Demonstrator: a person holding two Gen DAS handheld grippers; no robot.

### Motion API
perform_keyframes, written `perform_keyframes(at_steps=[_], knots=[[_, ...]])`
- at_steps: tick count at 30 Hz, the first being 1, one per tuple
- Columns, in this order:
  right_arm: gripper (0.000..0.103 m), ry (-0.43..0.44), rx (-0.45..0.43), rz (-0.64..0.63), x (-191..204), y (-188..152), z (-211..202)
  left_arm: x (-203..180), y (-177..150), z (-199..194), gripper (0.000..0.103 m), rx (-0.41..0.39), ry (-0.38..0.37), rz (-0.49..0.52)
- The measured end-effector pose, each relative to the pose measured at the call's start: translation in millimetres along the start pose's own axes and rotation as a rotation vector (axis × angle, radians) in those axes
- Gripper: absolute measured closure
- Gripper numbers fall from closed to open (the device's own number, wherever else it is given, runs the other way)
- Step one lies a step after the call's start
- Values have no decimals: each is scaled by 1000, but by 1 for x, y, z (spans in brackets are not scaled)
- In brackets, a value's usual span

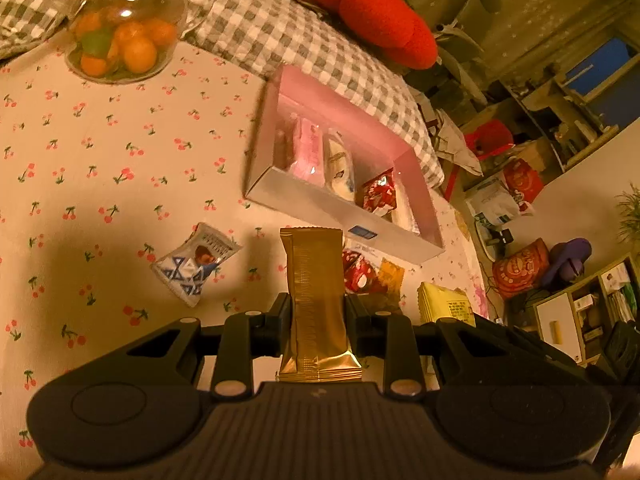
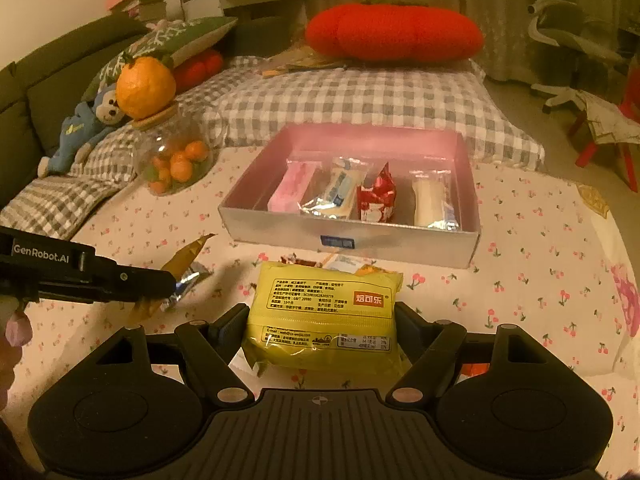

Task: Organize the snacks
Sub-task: 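Carry both packets into the box and open both tools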

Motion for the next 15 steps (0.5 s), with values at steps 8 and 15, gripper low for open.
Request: perform_keyframes(at_steps=[8,15], knots=[[25,-11,-21,7,-11,22,-3,-20,14,6,77,-33,17,68],[25,-29,-42,-2,-27,45,4,-34,32,19,77,-58,28,108]])
Point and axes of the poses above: each gripper's, at about its wrist camera, not at the fingertips, and z roughly the way its jaws point, x to its left, y to its top, the point moved 10 cm from there along z, roughly the way its jaws point, and after that the axes turned 12 degrees about -z, right-handed, at the moved point
